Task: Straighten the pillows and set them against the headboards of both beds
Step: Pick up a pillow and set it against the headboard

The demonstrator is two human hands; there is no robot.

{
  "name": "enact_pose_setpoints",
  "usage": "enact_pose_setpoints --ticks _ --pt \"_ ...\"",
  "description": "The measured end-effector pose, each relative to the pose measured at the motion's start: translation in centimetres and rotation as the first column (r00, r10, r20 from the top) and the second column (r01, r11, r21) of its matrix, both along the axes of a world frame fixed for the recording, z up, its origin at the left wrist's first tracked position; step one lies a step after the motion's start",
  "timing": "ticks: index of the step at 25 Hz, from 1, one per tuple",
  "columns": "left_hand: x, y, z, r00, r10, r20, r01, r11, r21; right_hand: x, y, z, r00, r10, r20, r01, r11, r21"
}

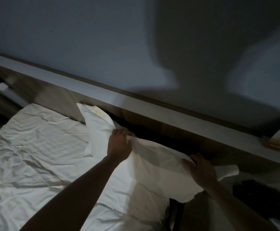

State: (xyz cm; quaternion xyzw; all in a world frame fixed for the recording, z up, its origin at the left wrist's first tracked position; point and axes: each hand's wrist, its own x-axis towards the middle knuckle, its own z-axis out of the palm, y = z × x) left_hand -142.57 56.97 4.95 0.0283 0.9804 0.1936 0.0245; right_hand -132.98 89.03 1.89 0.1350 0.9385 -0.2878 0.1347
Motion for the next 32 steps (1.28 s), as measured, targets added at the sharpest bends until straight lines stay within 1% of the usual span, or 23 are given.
enact_pose_setpoints --ticks 2,5,7,9,10,12,14,15,16,18,19,20,23,24,26,29,30,32 --pt "-0.9 -1.7 -0.3 1.0 0.016 -0.027 -0.019 0.994 -0.106 -0.1 1.0 -0.6 1.0 0.0 -0.015 0.001 1.0 0.024" --pt "-2.2 -2.9 -0.2 0.998 0.057 0.018 -0.053 0.984 -0.168 -0.2 1.5 -0.4 0.998 -0.056 -0.035 0.057 0.997 0.047" --pt "-3.0 -2.4 0.0 0.989 0.106 0.099 -0.094 0.989 -0.118 -0.5 1.4 0.0 0.986 -0.113 -0.126 0.123 0.99 0.072" --pt "-3.9 -1.5 0.3 0.973 0.116 0.2 -0.107 0.993 -0.052 -0.6 1.2 0.8 0.965 -0.149 -0.217 0.174 0.979 0.102" --pt "-4.4 -1.1 0.3 0.967 0.109 0.228 -0.101 0.994 -0.045 -0.7 1.1 1.3 0.957 -0.151 -0.25 0.185 0.976 0.119" --pt "-5.2 -0.6 0.5 0.97 0.112 0.215 -0.101 0.993 -0.059 -1.1 1.4 2.2 0.948 -0.167 -0.269 0.198 0.976 0.091" --pt "-5.8 0.1 1.4 0.981 0.137 0.14 -0.135 0.991 -0.024 -1.5 1.8 3.4 0.947 -0.232 -0.22 0.237 0.971 -0.001" --pt "-6.2 0.5 1.9 0.986 0.144 0.085 -0.144 0.99 -0.005 -1.6 2.0 4.1 0.938 -0.263 -0.224 0.261 0.964 -0.042" --pt "-6.5 0.8 2.3 0.99 0.137 0.038 -0.137 0.99 0.01 -1.7 2.2 4.6 0.921 -0.294 -0.255 0.284 0.956 -0.075" --pt "-6.9 1.3 2.9 0.993 0.118 -0.008 -0.117 0.992 0.051 -1.7 2.5 5.4 0.873 -0.338 -0.35 0.322 0.941 -0.107" --pt "-7.0 1.5 3.0 0.993 0.116 -0.006 -0.115 0.992 0.056 -1.6 2.5 5.6 0.854 -0.35 -0.385 0.337 0.936 -0.102" --pt "-7.1 1.7 2.9 0.994 0.111 0.023 -0.112 0.993 0.04 -1.5 2.7 5.7 0.85 -0.357 -0.388 0.353 0.932 -0.083" --pt "-7.0 2.3 2.1 0.979 0.09 0.185 -0.086 0.996 -0.032 -1.2 2.8 4.9 0.893 -0.355 -0.277 0.369 0.929 -0.001" --pt "-6.9 2.7 2.1 0.974 0.096 0.205 -0.094 0.995 -0.023 -1.0 2.9 4.6 0.9 -0.348 -0.261 0.366 0.93 0.022" --pt "-6.8 3.4 2.5 0.981 0.112 0.161 -0.118 0.993 0.028 -1.0 3.3 4.1 0.876 -0.373 -0.307 0.396 0.918 0.014" --pt "-6.5 3.8 2.7 0.991 0.113 0.068 -0.118 0.991 0.064 -0.2 3.3 4.2 0.81 -0.4 -0.429 0.435 0.9 -0.018" --pt "-6.4 3.8 2.7 0.992 0.108 0.071 -0.113 0.992 0.06 0.0 3.3 4.1 0.79 -0.413 -0.453 0.444 0.895 -0.042" --pt "-6.3 3.8 2.4 0.989 0.081 0.121 -0.087 0.995 0.048 0.3 3.2 3.5 0.765 -0.461 -0.45 0.488 0.871 -0.061"
